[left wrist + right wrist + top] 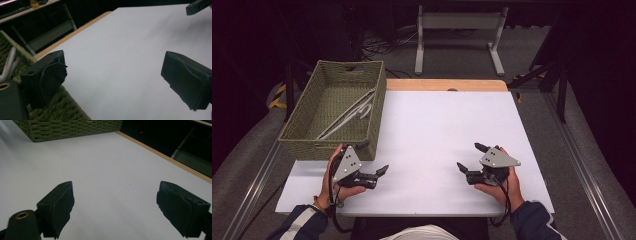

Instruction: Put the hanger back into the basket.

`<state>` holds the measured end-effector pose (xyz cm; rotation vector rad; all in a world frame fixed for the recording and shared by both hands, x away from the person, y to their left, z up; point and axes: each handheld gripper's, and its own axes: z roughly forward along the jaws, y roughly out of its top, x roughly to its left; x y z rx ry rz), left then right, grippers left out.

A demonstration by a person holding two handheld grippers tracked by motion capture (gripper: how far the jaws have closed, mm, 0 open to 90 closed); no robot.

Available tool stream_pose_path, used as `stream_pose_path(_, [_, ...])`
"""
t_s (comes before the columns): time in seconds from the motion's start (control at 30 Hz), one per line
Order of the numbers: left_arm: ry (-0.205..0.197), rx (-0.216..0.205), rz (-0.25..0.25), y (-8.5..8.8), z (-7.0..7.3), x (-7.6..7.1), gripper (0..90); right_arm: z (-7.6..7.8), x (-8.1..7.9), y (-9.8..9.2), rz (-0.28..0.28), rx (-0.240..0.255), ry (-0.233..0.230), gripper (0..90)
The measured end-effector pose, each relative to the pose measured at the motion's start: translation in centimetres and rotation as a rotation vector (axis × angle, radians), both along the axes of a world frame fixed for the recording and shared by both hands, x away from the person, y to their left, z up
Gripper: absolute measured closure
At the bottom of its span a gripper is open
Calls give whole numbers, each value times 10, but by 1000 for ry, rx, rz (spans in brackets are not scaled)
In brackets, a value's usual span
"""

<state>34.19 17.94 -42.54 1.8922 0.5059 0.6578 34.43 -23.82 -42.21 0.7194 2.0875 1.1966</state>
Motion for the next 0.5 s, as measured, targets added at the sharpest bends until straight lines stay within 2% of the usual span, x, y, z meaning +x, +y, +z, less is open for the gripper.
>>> stream_pose_path(0.1, [32,24,5,0,-11,-4,67,-2,1,-1,-10,8,-11,143])
stream_pose_path(0.17, [22,52,11,2,-14,-4,61,-5,1,0,-7,1,-8,140])
stream_pose_path(0.23, [40,18,20,6,-14,-5,59,-6,1,1,-4,-11,-7,137])
stream_pose_path(0.27, [35,12,27,7,-14,-5,55,-7,1,2,-3,-14,-9,134])
stream_pose_path(0.5, [21,-3,34,8,-12,-5,49,-7,1,3,-5,-19,-19,130])
